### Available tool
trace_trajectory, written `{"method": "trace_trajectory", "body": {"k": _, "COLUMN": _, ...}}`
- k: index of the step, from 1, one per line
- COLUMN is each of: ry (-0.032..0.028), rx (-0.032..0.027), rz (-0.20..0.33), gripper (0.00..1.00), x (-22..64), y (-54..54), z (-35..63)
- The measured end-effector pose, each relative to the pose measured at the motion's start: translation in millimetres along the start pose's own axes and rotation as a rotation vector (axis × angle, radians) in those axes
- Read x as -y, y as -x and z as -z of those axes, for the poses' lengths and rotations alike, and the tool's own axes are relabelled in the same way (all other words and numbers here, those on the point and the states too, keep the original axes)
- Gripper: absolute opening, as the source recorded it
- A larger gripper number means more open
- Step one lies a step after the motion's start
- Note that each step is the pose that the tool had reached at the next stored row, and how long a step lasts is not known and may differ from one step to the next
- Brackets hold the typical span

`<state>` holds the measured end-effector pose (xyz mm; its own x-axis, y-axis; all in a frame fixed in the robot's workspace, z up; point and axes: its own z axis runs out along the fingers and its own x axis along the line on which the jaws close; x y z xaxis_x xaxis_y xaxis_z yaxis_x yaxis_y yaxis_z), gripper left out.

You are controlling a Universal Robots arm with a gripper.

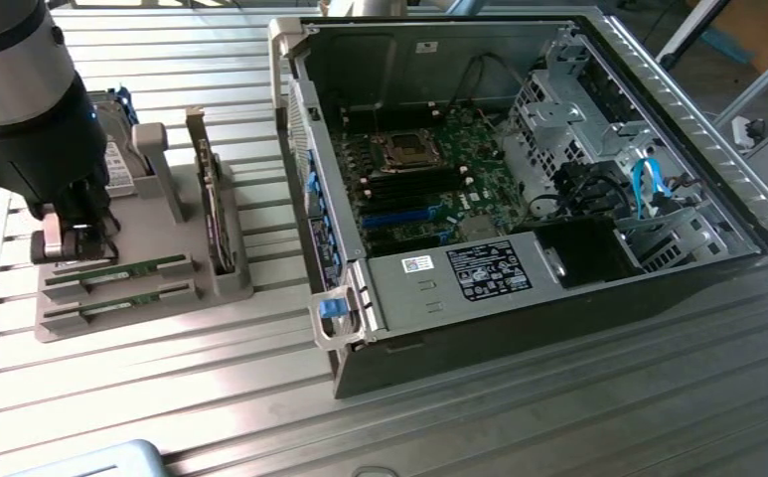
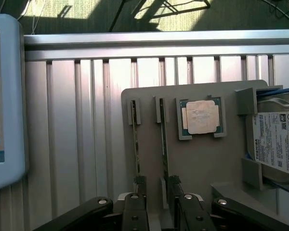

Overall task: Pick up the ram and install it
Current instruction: 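Pick up the ram and move it above insertion slot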

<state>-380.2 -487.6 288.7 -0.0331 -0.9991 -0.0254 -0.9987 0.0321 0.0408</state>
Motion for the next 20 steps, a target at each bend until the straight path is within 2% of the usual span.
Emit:
{"method": "trace_trajectory", "body": {"k": 1, "ry": 0.0000, "rx": 0.0000, "rz": 0.000, "gripper": 0.32, "x": 0.1, "y": -0.1, "z": -1.1}}
{"method": "trace_trajectory", "body": {"k": 2, "ry": 0.0001, "rx": -0.0001, "rz": 0.000, "gripper": 0.32, "x": 0.4, "y": -0.4, "z": -8.9}}
{"method": "trace_trajectory", "body": {"k": 3, "ry": 0.0004, "rx": -0.0002, "rz": 0.000, "gripper": 0.32, "x": 0.5, "y": -0.5, "z": -10.2}}
{"method": "trace_trajectory", "body": {"k": 8, "ry": 0.0008, "rx": -0.0010, "rz": 0.024, "gripper": 0.32, "x": 0.5, "y": -0.6, "z": -10.9}}
{"method": "trace_trajectory", "body": {"k": 14, "ry": 0.0006, "rx": -0.0010, "rz": 0.026, "gripper": 0.32, "x": 0.6, "y": -1.4, "z": -11.6}}
{"method": "trace_trajectory", "body": {"k": 20, "ry": 0.0008, "rx": -0.0012, "rz": 0.027, "gripper": 0.32, "x": 0.9, "y": -7.7, "z": -15.4}}
